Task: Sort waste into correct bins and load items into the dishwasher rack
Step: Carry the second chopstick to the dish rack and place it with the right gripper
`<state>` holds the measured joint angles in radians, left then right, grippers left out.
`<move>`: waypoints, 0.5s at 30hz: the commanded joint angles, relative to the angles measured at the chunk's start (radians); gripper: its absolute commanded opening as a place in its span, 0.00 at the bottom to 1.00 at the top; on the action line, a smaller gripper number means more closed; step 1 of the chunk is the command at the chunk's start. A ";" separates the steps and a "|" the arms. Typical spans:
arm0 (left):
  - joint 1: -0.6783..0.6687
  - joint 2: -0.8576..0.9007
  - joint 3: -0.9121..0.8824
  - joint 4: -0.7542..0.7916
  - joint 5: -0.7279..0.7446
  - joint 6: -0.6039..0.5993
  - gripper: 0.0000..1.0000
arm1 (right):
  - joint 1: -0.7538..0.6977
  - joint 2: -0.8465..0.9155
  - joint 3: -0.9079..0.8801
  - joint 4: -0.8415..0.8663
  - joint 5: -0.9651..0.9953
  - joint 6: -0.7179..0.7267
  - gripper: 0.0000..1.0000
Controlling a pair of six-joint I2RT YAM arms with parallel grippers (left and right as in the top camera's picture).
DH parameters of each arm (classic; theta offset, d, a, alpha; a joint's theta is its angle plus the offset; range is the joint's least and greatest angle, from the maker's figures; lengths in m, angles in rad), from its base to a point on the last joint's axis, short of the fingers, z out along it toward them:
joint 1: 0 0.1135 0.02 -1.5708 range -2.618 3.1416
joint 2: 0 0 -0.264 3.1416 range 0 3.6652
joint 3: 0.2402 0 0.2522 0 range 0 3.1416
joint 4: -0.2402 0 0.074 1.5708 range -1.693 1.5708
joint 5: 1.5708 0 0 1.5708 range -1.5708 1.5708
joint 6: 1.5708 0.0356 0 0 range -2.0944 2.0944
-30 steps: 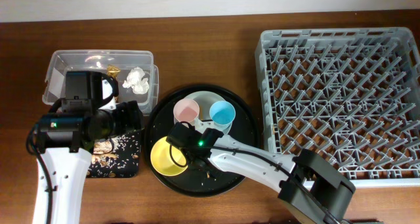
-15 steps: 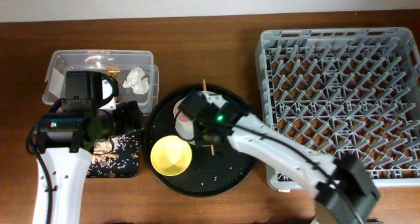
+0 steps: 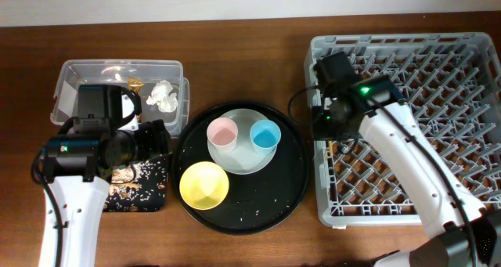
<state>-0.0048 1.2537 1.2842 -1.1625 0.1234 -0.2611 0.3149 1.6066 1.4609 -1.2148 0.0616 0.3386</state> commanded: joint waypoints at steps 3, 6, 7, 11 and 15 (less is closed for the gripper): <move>-0.004 -0.007 -0.006 0.009 -0.008 0.016 0.81 | -0.029 0.029 -0.013 0.013 0.007 -0.100 0.05; -0.004 -0.007 -0.006 0.009 -0.008 0.016 0.81 | -0.029 0.051 -0.048 0.048 0.053 -0.099 0.05; -0.004 -0.007 -0.006 0.009 -0.008 0.016 0.81 | -0.029 0.062 -0.061 0.064 0.055 -0.098 0.05; -0.004 -0.007 -0.006 0.009 -0.008 0.016 0.81 | -0.029 0.092 -0.062 0.079 0.051 -0.095 0.05; -0.004 -0.007 -0.006 0.009 -0.008 0.016 0.81 | -0.029 0.095 -0.062 0.078 0.051 -0.095 0.27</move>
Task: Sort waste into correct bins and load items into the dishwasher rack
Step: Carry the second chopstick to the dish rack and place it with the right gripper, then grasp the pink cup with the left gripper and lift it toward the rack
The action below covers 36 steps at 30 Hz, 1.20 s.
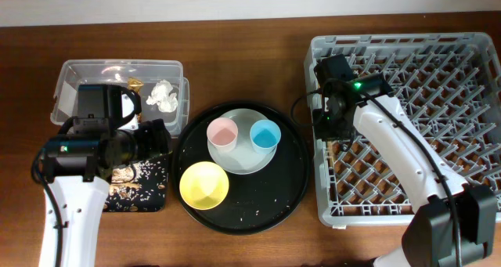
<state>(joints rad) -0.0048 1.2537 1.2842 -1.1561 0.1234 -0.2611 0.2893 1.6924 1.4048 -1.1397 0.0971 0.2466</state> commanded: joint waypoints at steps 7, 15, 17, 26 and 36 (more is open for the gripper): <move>-0.005 0.002 -0.006 0.059 0.103 0.009 0.80 | -0.004 0.010 -0.006 0.014 0.016 -0.002 0.32; -0.198 0.254 -0.006 0.298 0.121 -0.095 0.70 | -0.004 0.010 -0.006 0.014 0.016 -0.003 0.34; -0.242 0.335 -0.006 0.339 0.119 -0.095 0.69 | -0.004 0.010 -0.006 0.014 0.016 -0.003 0.34; -0.264 0.500 -0.008 0.343 0.105 -0.113 0.52 | -0.004 0.010 -0.006 0.014 0.016 -0.003 0.35; -0.321 0.515 -0.039 0.345 -0.053 -0.148 0.32 | -0.004 0.010 -0.006 0.013 0.016 -0.003 0.34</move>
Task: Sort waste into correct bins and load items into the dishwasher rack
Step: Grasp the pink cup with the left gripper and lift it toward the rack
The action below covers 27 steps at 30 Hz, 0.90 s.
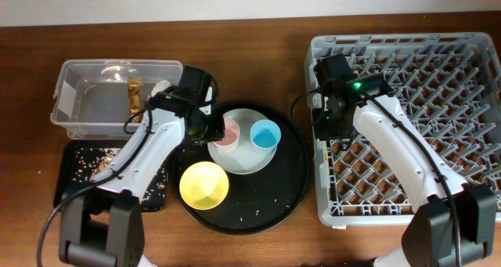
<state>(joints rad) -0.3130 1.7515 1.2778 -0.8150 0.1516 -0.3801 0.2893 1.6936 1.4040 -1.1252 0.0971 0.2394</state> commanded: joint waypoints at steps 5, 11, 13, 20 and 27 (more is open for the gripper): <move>-0.012 0.018 -0.047 0.005 -0.108 -0.044 0.24 | -0.004 0.008 -0.005 -0.001 0.016 0.004 0.34; -0.011 0.018 -0.047 0.023 -0.108 -0.046 0.08 | -0.012 0.007 0.029 -0.017 0.033 0.000 0.34; -0.011 0.017 -0.044 0.026 -0.108 -0.046 0.05 | -0.034 0.007 0.113 -0.073 0.043 0.000 0.36; 0.006 -0.073 0.106 -0.050 -0.101 -0.034 0.00 | -0.101 -0.003 0.652 -0.451 0.034 -0.045 0.68; 0.192 -0.237 0.338 -0.232 0.792 0.267 0.00 | -0.101 -0.060 0.676 -0.459 -0.732 -0.576 0.91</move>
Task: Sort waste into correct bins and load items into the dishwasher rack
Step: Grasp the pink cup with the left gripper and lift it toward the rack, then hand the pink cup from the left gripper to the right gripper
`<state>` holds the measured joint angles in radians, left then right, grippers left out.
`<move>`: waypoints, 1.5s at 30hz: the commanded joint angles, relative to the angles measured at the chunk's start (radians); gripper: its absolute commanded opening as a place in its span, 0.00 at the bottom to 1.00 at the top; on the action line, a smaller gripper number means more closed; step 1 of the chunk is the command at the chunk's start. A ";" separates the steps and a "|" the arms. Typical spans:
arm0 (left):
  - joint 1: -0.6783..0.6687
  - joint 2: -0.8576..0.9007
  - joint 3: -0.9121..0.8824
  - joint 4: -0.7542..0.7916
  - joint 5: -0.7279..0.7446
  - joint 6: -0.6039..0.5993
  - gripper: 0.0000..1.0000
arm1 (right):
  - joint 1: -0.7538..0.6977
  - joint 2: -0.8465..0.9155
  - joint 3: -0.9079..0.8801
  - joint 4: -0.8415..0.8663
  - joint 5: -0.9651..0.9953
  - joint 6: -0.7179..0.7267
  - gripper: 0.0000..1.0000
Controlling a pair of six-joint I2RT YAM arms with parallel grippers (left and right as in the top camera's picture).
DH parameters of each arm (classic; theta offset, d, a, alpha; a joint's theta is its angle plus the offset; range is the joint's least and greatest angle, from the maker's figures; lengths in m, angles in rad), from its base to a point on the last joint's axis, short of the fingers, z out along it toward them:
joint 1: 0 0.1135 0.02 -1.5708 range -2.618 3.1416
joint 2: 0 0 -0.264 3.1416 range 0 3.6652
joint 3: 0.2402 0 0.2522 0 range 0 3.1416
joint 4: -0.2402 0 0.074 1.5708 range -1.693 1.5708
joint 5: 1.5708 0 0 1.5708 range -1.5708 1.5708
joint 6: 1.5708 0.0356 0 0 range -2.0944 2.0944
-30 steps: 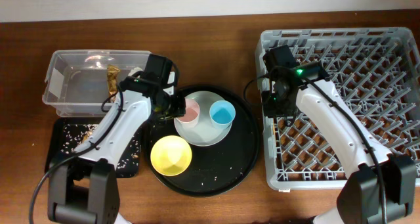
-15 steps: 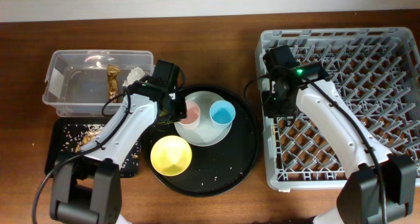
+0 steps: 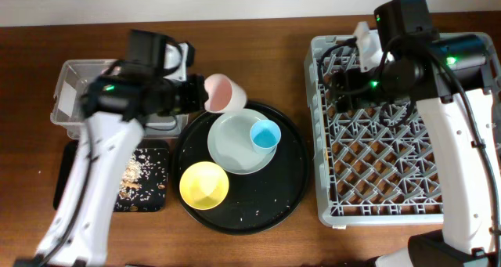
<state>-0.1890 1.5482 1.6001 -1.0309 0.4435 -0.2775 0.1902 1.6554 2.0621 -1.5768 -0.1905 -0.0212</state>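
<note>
My left gripper point(image 3: 205, 95) is shut on the pink cup point(image 3: 225, 93), holding it tilted on its side, lifted above the back left rim of the round black tray point(image 3: 291, 190). On that tray a white plate point(image 3: 234, 144) carries a blue cup point(image 3: 265, 133), and a yellow bowl point(image 3: 204, 184) sits in front of it. The grey dishwasher rack point(image 3: 407, 149) stands at the right. My right gripper point(image 3: 344, 83) hangs over the rack's back left part; its fingers are dark against the grid and hard to read.
A clear plastic bin point(image 3: 66, 95) stands at the back left, largely covered by my left arm. In front of it lies a black square tray point(image 3: 129, 181) strewn with crumbs. Small crumbs dot the round tray's front.
The pink cup has left the white plate and is now held tilted above the tray's back left rim. My right arm has moved from the rack's left edge to higher over its back.
At first my left arm hung over the black square tray and my right gripper pointed down at the rack's left edge. Then my left gripper was at the pink cup on the plate. Now it holds that cup off the plate, and the right arm is raised.
</note>
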 commanded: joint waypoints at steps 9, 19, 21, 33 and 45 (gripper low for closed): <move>0.153 -0.026 0.016 -0.010 0.881 0.309 0.00 | -0.002 -0.022 0.018 -0.031 -0.887 -0.685 0.98; 0.153 -0.026 0.016 0.212 1.027 0.309 0.00 | 0.007 0.020 0.018 0.014 -0.992 -0.686 0.99; 0.152 -0.026 0.016 0.212 1.027 0.309 0.00 | 0.034 0.022 0.018 0.014 -1.012 -0.699 0.99; 0.051 -0.026 0.016 0.212 1.026 0.328 0.00 | 0.098 0.036 0.018 0.114 -1.029 -0.734 0.95; 0.051 -0.026 0.016 0.069 0.867 0.329 0.17 | 0.097 0.036 0.018 0.180 -1.029 -0.734 0.40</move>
<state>-0.1352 1.5211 1.6131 -0.8856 1.4090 0.0414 0.2832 1.6829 2.0628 -1.4067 -1.2072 -0.7444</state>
